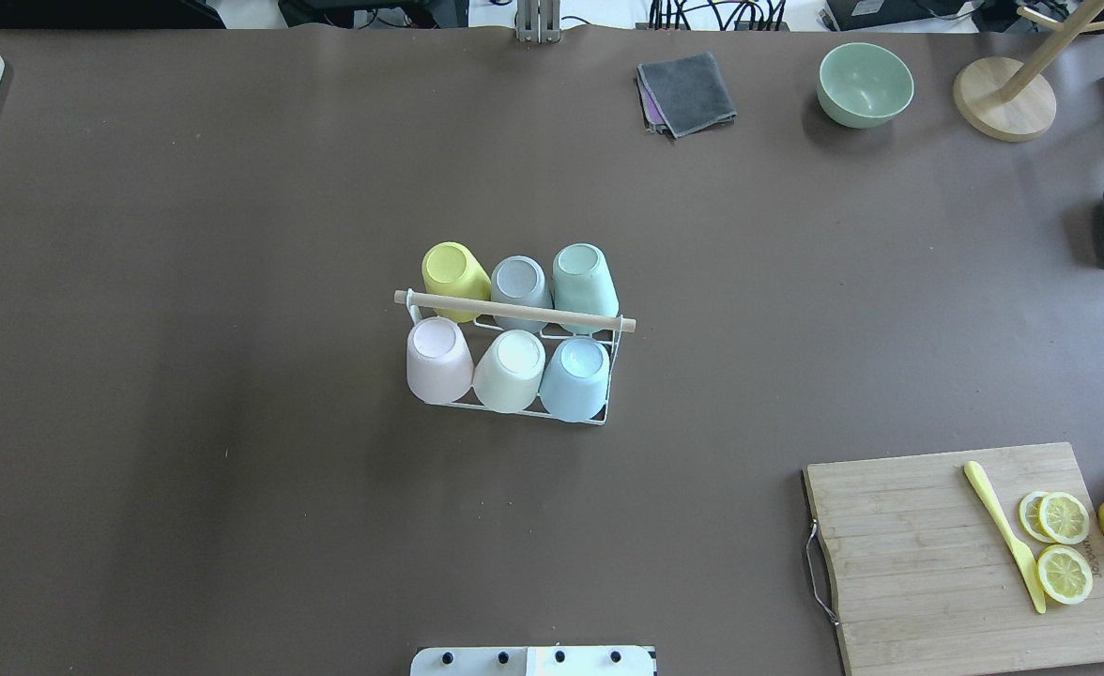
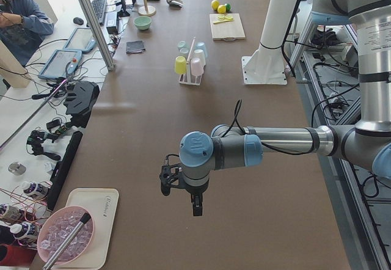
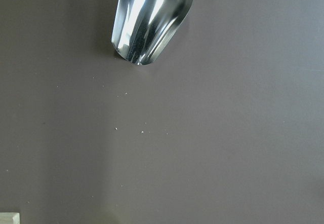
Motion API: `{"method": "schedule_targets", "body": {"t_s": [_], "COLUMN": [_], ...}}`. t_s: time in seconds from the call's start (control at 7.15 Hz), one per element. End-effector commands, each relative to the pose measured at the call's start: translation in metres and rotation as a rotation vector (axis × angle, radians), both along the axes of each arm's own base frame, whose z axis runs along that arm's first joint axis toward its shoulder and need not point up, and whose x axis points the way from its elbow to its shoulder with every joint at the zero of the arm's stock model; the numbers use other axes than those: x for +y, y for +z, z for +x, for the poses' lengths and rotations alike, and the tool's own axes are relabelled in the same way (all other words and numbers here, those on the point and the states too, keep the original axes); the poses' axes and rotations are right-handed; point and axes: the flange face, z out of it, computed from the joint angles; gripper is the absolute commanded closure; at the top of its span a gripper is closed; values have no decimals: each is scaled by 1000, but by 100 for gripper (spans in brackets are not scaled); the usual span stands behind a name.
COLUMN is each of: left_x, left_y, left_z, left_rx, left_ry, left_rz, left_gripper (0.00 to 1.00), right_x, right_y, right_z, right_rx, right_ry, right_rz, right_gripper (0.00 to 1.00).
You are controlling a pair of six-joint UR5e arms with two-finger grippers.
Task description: Place cup on cup holder
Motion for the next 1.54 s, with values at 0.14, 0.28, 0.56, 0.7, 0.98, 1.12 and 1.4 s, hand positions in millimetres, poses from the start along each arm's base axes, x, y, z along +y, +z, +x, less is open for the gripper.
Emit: {"method": "schedule_targets", "body": {"t_s": [0.14,0.28,0.56,0.7,0.98,1.12,1.4], "left_x": [2,2,3,3,3,4,7], "left_y": [0,1,1,1,2,1,2], "left_z": [-5,-5,-6,-6,-8,-11,-19], "left_rx": [0,0,-1,-1,-3,-3,-3], "left_ry": [-12,-12,-14,-14,-19,-26,-45], "left_rz": [1,-1,-1,-1,-2,0,-1], "left_gripper": [1,1,1,1,1,1,1], "right_x": [1,1,0,0,0,1,1], "right_y": [0,0,-1,-1,-1,0,-1], "right_z": [-1,-2,-2,-2,-2,-2,-2], "right_rx": [-17,-20,-22,-22,-22,-22,-22], "right_ry": [1,1,1,1,1,1,1], "right_rz": [-1,1,2,2,1,-1,1], "right_gripper": [0,0,0,0,0,0,0]}}
